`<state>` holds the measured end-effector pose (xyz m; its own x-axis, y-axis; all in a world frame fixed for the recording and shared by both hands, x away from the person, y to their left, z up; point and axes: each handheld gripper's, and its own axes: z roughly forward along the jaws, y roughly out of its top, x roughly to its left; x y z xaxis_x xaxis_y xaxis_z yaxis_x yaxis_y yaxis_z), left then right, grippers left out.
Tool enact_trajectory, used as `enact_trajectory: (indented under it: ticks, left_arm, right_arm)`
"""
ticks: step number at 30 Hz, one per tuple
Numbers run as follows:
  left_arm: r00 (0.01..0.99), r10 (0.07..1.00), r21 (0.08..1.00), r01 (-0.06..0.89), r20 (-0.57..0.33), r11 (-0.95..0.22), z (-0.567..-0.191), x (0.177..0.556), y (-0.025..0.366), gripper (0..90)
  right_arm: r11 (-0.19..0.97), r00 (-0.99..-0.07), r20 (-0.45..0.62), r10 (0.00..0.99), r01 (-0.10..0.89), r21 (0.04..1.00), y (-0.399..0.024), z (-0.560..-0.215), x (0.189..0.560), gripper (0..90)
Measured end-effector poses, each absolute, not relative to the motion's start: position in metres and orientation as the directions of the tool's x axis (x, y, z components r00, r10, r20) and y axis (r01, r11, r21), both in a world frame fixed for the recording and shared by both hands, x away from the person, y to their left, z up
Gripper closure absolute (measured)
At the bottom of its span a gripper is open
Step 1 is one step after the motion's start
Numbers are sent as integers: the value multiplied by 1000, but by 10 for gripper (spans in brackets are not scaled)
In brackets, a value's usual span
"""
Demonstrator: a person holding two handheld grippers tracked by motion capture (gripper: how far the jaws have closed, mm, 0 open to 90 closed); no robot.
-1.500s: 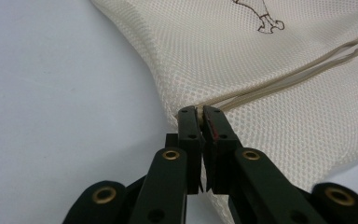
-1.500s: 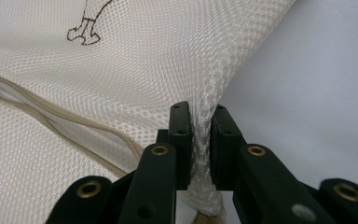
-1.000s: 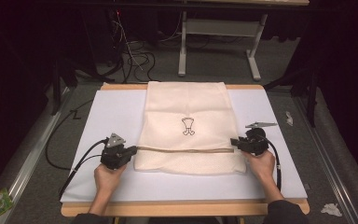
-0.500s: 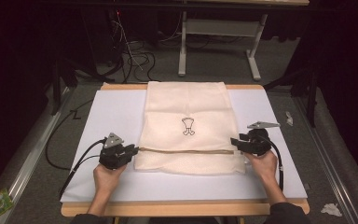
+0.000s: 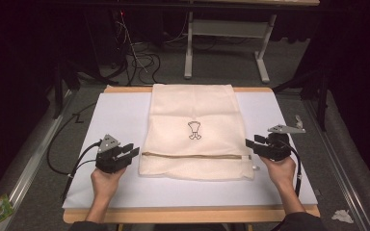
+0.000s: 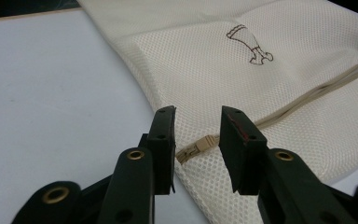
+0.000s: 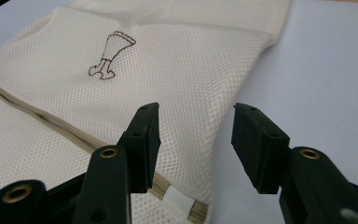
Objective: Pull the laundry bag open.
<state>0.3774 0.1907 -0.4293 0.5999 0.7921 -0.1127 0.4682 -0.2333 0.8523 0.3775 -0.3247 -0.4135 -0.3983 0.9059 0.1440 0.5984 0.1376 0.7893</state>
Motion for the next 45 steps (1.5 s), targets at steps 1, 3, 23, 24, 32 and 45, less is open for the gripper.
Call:
enact_trajectory:
  ticks: [1, 3, 23, 24, 32, 45]
  left_arm:
    - [599, 793, 854, 467, -113, -231, -429, 377, 191, 662]
    - [596, 796, 855, 465, -110, -230, -428, 377, 193, 658]
    - [553, 824, 876, 452, -126, -169, -422, 371, 212, 576]
    - [548, 826, 877, 453, -133, -160, -423, 371, 213, 574]
    - [529, 833, 875, 467, -161, -128, -426, 371, 222, 560]
    - [492, 849, 871, 485, -192, -84, -428, 373, 233, 544]
  right_arm:
    - [137, -398, 140, 907, 593, 793, -327, -413, 377, 526]
    - [126, -389, 143, 910, 589, 799, -330, -411, 374, 524]
    - [70, -329, 128, 935, 527, 847, -362, -404, 352, 499]
    - [65, -327, 130, 936, 525, 849, -363, -404, 351, 497]
    - [41, -300, 136, 944, 515, 856, -372, -407, 344, 492]
    - [19, -275, 149, 950, 525, 851, -383, -415, 339, 476]
